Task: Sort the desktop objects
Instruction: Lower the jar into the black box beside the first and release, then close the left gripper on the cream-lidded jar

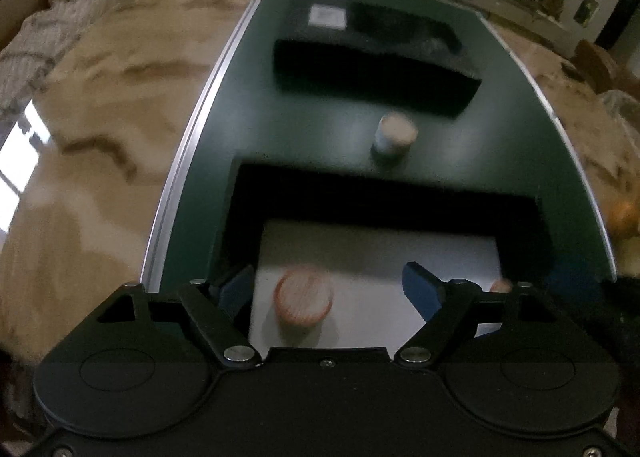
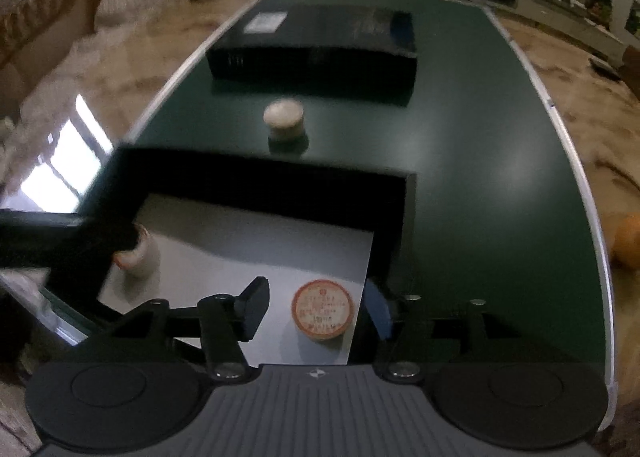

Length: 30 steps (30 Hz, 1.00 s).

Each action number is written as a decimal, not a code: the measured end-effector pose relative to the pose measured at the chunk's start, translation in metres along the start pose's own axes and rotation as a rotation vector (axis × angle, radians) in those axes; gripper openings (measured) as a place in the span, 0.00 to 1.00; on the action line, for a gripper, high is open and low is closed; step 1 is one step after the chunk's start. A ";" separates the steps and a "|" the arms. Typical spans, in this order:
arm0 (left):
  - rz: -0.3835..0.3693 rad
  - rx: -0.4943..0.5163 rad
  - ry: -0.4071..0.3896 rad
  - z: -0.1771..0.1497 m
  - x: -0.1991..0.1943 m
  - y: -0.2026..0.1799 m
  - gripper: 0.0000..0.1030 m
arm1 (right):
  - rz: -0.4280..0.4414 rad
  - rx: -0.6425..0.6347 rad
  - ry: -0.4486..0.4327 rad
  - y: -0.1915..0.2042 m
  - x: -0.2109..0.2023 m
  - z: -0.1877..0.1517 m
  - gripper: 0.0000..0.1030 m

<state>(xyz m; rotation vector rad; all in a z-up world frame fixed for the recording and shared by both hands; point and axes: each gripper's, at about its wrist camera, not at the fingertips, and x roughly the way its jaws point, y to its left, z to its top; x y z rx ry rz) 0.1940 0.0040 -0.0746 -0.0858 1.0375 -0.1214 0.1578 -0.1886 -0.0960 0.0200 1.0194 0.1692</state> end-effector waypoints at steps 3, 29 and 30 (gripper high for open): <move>0.011 0.043 -0.028 0.025 0.011 -0.018 0.81 | 0.026 0.044 -0.041 -0.008 -0.016 -0.003 0.56; 0.073 0.071 0.068 0.108 0.155 -0.065 0.67 | 0.090 0.193 -0.070 -0.056 -0.025 -0.024 0.58; 0.070 0.069 0.068 0.109 0.155 -0.065 0.62 | 0.090 0.194 -0.072 -0.055 -0.025 -0.024 0.58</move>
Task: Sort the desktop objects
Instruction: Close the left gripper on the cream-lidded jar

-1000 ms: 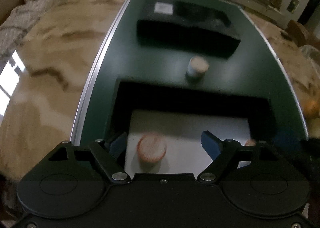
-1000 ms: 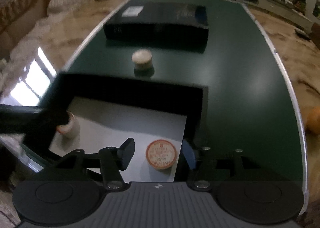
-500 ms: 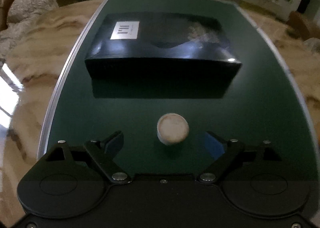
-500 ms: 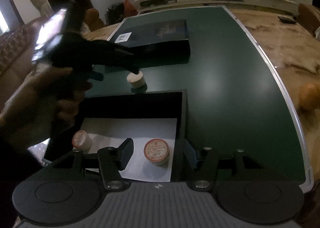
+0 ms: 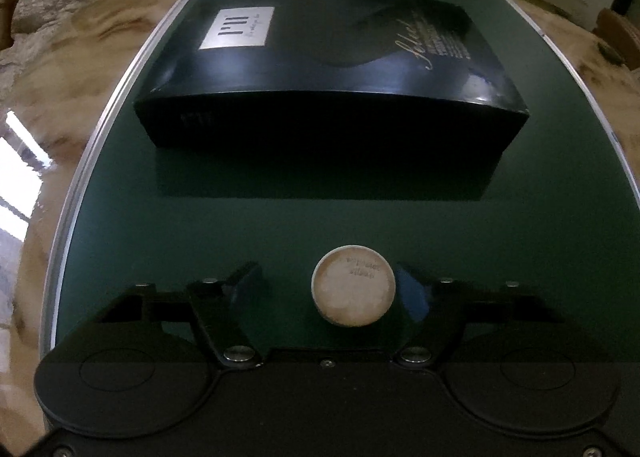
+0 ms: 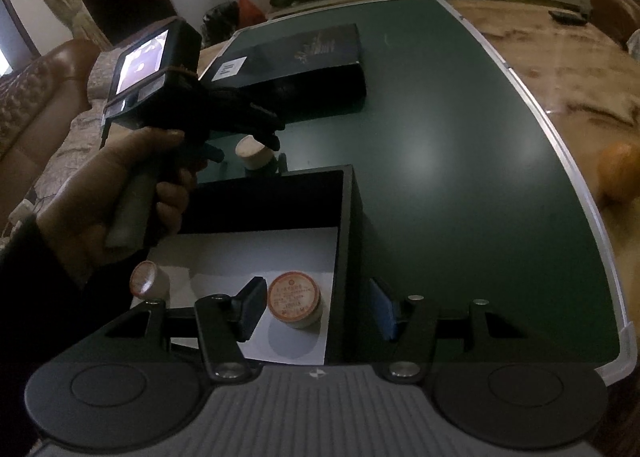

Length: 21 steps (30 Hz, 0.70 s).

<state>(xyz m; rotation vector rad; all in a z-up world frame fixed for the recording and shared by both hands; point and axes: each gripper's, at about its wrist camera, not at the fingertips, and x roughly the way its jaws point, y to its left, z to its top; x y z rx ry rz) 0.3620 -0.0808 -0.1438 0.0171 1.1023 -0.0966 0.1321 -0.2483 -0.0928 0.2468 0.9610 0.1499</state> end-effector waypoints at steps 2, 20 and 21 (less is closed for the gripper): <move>-0.004 0.002 -0.001 0.001 -0.001 -0.001 0.56 | 0.001 0.001 -0.002 0.000 0.000 0.000 0.58; -0.027 0.018 0.024 -0.003 -0.018 -0.001 0.40 | -0.006 0.028 -0.015 -0.005 -0.001 0.004 0.59; -0.028 0.023 0.017 -0.004 -0.024 -0.001 0.40 | -0.007 0.032 -0.017 -0.006 -0.002 0.004 0.59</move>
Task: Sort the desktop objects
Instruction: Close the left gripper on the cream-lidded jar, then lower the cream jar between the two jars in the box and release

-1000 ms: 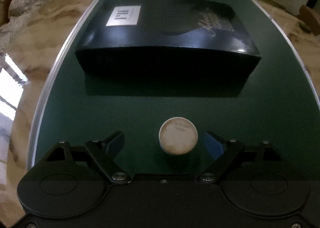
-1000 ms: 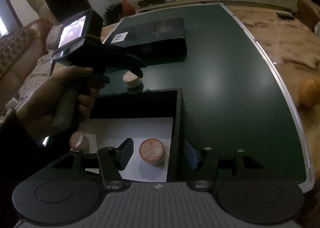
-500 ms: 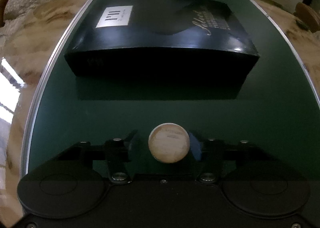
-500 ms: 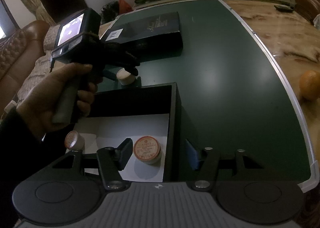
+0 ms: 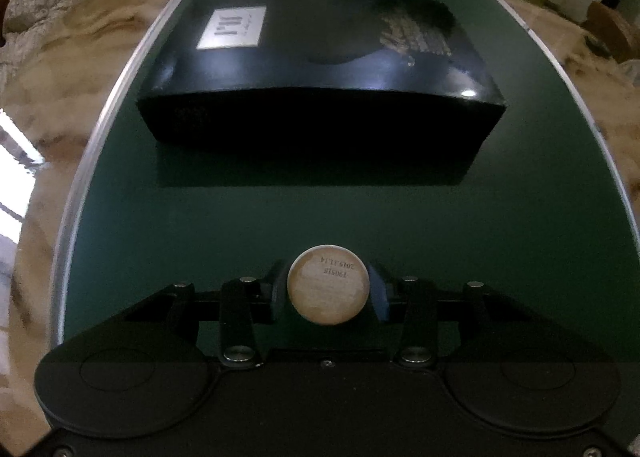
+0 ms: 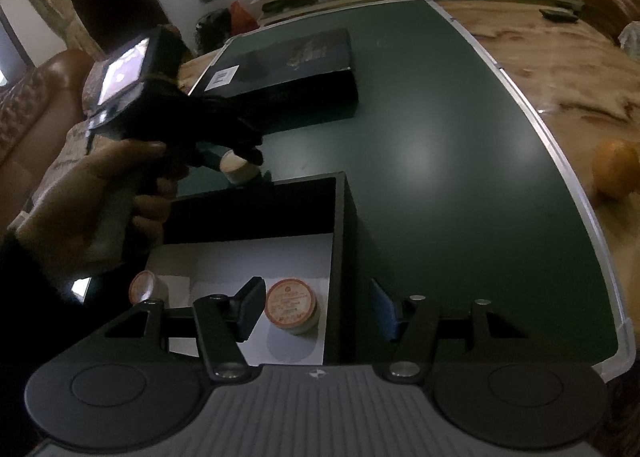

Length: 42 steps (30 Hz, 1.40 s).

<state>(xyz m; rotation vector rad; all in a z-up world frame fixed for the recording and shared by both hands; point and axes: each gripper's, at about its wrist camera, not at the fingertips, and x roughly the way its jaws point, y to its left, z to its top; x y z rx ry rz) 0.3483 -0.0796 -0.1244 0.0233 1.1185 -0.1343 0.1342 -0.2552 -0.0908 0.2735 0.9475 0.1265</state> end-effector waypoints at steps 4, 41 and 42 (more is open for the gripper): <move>-0.010 0.025 -0.040 -0.006 -0.033 -0.001 0.40 | -0.002 0.015 -0.012 -0.003 -0.004 0.001 0.59; -0.040 0.062 0.107 -0.122 -0.048 -0.016 0.40 | -0.023 0.071 0.004 -0.014 -0.018 -0.017 0.59; -0.041 0.061 0.108 -0.122 -0.048 -0.016 0.40 | -0.025 0.071 0.004 -0.014 -0.018 -0.017 0.59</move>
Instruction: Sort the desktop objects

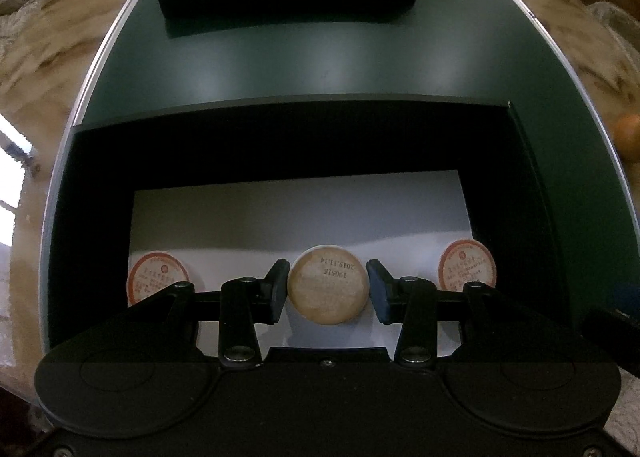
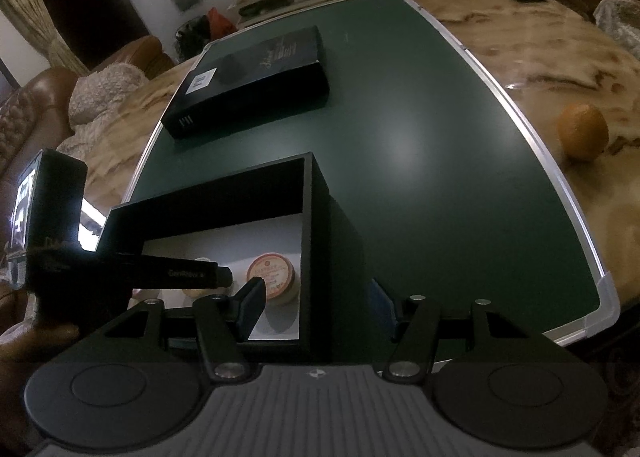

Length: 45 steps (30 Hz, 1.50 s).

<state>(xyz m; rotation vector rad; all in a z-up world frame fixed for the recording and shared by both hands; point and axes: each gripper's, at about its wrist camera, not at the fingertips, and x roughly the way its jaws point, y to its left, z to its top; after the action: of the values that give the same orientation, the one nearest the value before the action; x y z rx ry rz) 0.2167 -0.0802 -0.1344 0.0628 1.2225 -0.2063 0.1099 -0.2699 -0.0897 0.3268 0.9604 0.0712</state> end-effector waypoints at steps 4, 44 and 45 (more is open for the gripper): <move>-0.002 0.000 -0.004 0.000 0.001 0.000 0.46 | -0.002 -0.001 0.000 0.001 -0.001 0.000 0.60; 0.176 -0.106 -0.130 -0.130 -0.172 0.067 1.00 | -0.081 -0.100 -0.116 0.108 -0.087 -0.049 1.00; 0.177 -0.104 -0.132 -0.132 -0.174 0.066 1.00 | -0.086 -0.092 -0.122 0.107 -0.090 -0.051 1.00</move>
<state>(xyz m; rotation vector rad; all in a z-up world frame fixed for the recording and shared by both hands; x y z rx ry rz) 0.0502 0.0269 -0.0211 0.0653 1.0881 0.0077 0.0262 -0.1740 -0.0128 0.2026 0.8460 0.0165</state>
